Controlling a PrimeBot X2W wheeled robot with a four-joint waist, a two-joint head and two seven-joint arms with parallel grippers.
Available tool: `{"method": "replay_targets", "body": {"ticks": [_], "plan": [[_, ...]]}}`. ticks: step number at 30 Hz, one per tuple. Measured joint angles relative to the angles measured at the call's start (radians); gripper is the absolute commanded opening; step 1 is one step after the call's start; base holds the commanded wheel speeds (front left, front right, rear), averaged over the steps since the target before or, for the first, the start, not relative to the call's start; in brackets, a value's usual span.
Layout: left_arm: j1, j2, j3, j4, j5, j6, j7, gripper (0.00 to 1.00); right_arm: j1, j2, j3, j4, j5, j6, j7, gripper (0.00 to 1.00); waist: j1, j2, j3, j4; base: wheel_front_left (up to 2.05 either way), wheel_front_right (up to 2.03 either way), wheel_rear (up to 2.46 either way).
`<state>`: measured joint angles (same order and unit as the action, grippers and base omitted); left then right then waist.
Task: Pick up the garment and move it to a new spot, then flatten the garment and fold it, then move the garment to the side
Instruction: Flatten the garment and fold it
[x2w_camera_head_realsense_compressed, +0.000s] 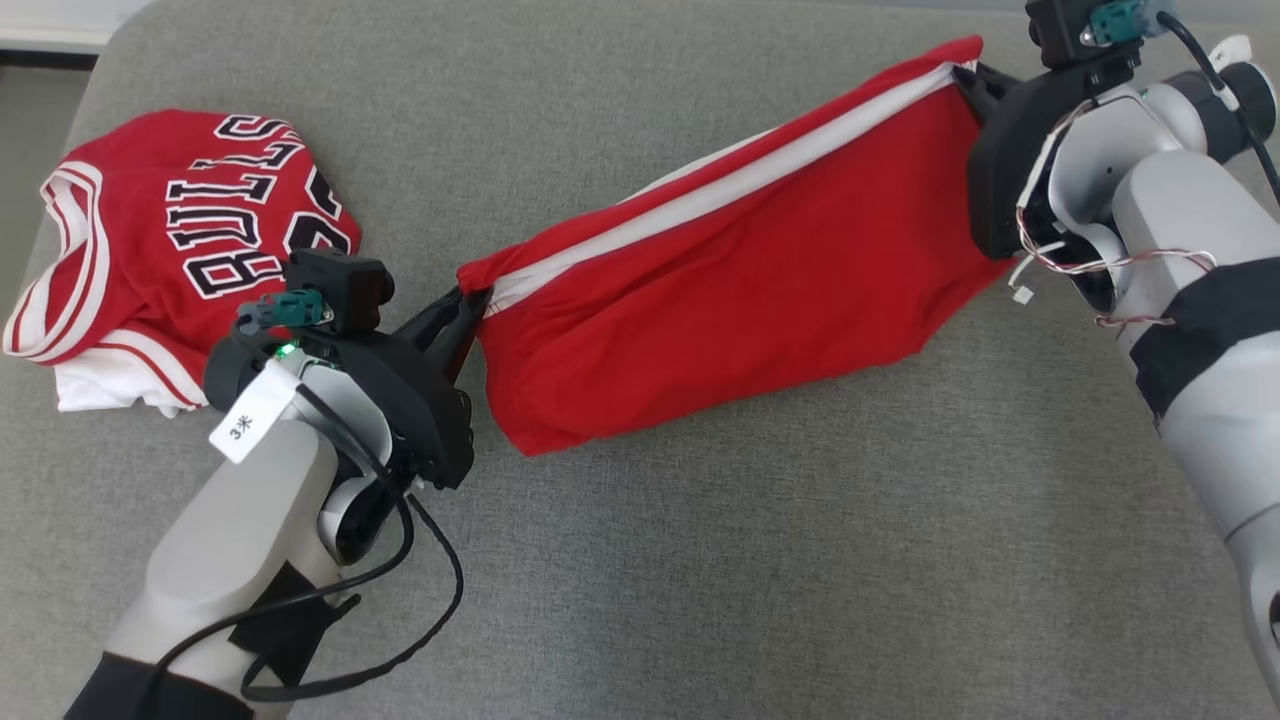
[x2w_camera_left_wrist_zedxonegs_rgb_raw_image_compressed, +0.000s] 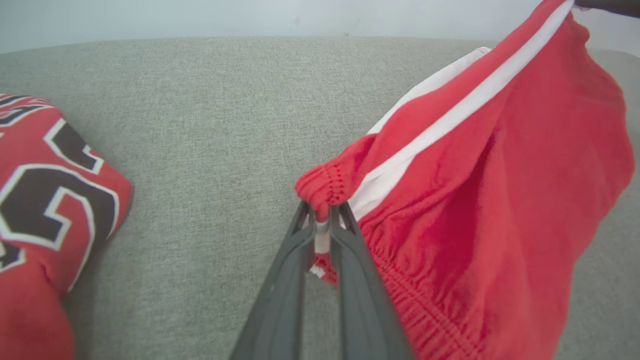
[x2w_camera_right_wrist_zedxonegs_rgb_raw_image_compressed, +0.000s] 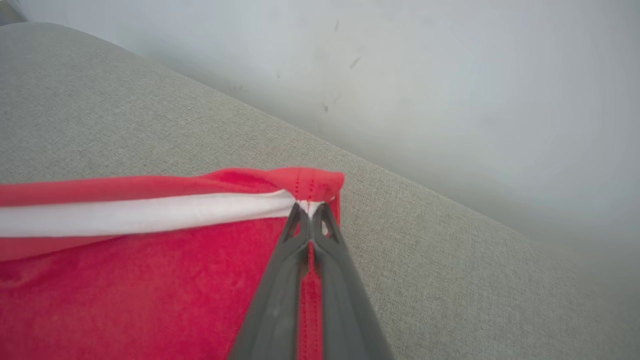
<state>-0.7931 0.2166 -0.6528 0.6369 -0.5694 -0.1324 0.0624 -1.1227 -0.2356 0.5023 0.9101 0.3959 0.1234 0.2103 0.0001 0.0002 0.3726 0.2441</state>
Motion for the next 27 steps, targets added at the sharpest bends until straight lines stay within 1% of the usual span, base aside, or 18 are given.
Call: {"method": "replay_targets", "body": {"ticks": [6,7,8,9,14,18,19,24,27], "plan": [[-0.044,-0.025,-0.012,0.061,-0.005,0.0,-0.038,0.0,-0.051,0.023,0.021,0.055,-0.019,0.0,-0.049,0.0,0.0,0.0,0.024,0.01,0.0,0.0,0.0],[-0.051,-0.031,-0.012,0.073,-0.008,0.0,-0.047,0.23,-0.056,0.027,0.021,0.069,-0.024,0.0,-0.056,0.0,0.0,0.0,0.027,0.012,0.0,0.0,0.0],[-0.056,-0.035,-0.012,0.085,-0.008,0.0,-0.054,0.9,-0.056,0.031,0.025,0.08,-0.026,0.0,-0.063,0.8,0.0,0.0,0.029,0.014,0.0,0.0,0.0],[-0.058,-0.037,-0.013,0.094,-0.008,0.0,-0.062,1.0,-0.055,0.035,0.029,0.091,-0.028,0.0,-0.07,1.0,0.0,0.0,0.03,0.016,0.0,0.0,0.0],[-0.058,-0.052,-0.019,0.149,-0.013,0.0,-0.1,1.0,-0.056,0.039,0.033,0.151,-0.028,0.0,-0.107,1.0,0.0,0.0,0.025,0.018,0.0,0.0,0.0],[-0.057,-0.06,-0.017,0.177,-0.022,0.0,-0.138,1.0,-0.053,0.036,0.025,0.167,-0.023,0.0,-0.156,1.0,-0.0001,-0.0001,0.009,0.017,0.0,0.0,0.0],[-0.05,-0.064,-0.007,0.191,-0.024,0.0,-0.164,1.0,-0.045,0.035,0.021,0.175,-0.014,0.0,-0.18,1.0,-0.0001,-0.0001,-0.002,0.016,0.0,0.0,0.0],[-0.002,-0.087,-0.007,0.193,-0.029,0.0,-0.218,1.0,0.047,0.025,0.018,0.178,0.016,0.0,-0.246,1.0,-0.0001,-0.0001,-0.031,0.015,0.0,0.0,0.0],[0.031,-0.086,-0.008,0.193,-0.029,0.006,-0.237,1.0,0.084,0.023,0.022,0.182,0.018,0.0,-0.264,1.0,-0.0002,-0.0001,-0.041,0.014,0.0,0.0,0.0]]}}
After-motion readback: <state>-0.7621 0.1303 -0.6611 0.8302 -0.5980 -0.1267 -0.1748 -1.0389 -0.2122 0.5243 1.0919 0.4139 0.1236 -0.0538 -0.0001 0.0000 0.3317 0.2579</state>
